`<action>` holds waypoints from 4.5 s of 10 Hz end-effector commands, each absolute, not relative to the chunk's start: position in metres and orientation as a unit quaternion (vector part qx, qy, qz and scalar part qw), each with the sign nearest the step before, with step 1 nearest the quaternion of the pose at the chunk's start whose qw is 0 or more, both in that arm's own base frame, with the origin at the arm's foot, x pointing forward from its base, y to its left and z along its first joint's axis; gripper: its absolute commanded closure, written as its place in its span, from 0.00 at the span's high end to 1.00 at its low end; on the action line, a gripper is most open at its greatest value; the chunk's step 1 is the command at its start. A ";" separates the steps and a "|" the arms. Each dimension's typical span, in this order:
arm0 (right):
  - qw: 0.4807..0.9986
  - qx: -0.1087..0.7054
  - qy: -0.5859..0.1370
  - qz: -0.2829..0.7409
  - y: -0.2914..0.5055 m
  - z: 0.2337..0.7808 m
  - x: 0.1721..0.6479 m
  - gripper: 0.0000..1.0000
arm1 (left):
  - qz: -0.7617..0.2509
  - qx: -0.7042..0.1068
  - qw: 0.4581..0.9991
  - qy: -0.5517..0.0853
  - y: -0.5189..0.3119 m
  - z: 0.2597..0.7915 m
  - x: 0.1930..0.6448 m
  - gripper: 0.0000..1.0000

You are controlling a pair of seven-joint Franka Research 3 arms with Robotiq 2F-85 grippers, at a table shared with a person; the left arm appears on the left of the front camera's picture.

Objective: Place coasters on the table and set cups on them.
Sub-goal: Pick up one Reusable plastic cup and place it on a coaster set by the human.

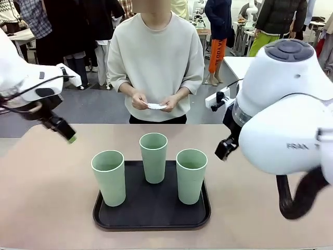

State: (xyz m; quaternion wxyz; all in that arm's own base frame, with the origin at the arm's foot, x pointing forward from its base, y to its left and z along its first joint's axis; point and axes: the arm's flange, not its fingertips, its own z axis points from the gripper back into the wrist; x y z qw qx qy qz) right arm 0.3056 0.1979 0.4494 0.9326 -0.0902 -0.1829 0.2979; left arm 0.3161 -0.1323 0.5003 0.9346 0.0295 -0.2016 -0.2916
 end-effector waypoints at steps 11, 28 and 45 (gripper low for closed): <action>0.943 0.238 -0.159 0.170 0.095 0.473 0.270 1.00 | -0.207 -0.235 0.942 -0.122 -0.054 0.502 0.284 1.00; 0.876 0.462 -0.087 0.109 -0.073 0.419 0.219 1.00 | -0.014 -0.456 0.884 -0.102 0.077 0.452 0.279 1.00; 0.874 0.470 -0.090 0.082 -0.116 0.450 0.242 1.00 | -0.006 -0.495 0.863 -0.101 0.105 0.464 0.293 1.00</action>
